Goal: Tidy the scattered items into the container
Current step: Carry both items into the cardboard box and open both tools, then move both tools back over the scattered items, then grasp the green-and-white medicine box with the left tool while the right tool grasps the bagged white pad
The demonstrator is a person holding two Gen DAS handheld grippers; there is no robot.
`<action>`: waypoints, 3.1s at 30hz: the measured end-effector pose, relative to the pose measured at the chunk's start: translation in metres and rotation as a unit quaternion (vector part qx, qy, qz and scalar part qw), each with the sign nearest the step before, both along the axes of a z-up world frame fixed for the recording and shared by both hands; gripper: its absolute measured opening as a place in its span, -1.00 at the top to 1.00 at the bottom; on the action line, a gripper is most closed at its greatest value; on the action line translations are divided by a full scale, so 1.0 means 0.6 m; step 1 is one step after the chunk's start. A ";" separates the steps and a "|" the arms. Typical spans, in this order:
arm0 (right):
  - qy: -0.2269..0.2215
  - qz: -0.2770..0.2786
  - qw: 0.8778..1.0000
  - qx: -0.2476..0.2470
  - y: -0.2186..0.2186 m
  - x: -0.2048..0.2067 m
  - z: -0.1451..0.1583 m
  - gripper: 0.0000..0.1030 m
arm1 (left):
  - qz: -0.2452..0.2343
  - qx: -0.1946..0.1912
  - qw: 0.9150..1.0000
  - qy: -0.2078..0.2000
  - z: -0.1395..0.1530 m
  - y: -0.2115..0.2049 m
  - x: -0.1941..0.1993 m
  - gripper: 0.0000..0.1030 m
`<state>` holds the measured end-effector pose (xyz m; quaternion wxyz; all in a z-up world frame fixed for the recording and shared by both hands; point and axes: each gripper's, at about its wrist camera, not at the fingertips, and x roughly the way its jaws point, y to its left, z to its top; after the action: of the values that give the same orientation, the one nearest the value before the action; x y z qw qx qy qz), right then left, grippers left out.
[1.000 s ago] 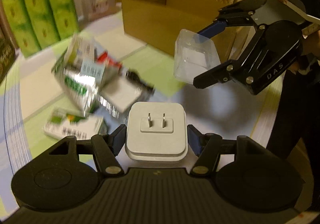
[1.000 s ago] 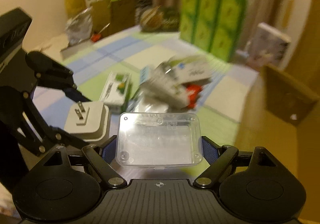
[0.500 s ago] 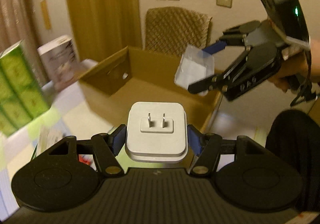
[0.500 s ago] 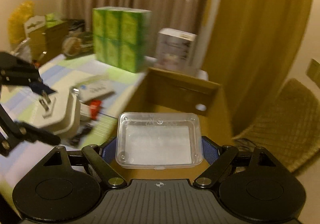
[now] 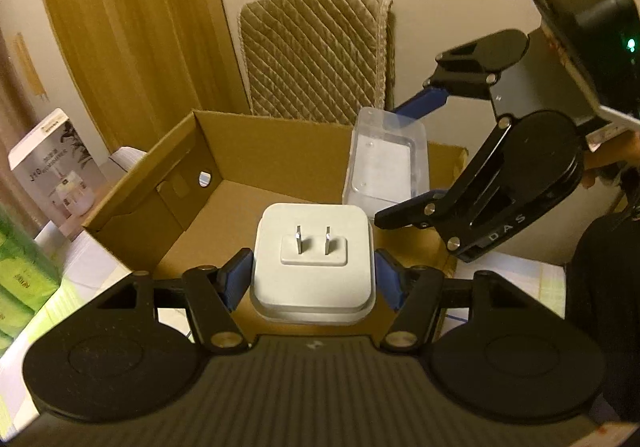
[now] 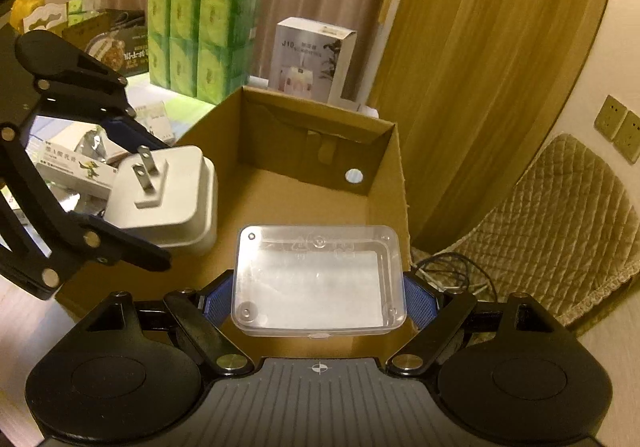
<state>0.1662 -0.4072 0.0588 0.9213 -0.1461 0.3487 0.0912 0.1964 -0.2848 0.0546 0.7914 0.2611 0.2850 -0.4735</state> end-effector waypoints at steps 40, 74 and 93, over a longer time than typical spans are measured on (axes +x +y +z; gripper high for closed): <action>-0.036 0.037 0.998 0.032 0.087 -0.092 0.025 -0.87 | 0.137 -0.046 0.989 -0.015 0.033 0.240 -0.066 -0.35; 0.036 0.143 0.983 0.108 0.352 -0.139 -0.037 -0.92 | 0.293 0.005 0.956 0.025 -0.049 0.527 -0.147 -0.84; 0.079 0.056 0.982 0.160 0.425 0.010 -0.143 -0.83 | 0.486 -0.055 0.869 0.079 -0.113 0.535 -0.058 -0.84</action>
<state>0.1720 -0.1521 -0.0268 0.8959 -0.0083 0.3920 0.2088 0.1614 0.0365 -0.0133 0.9095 0.0076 0.4109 -0.0628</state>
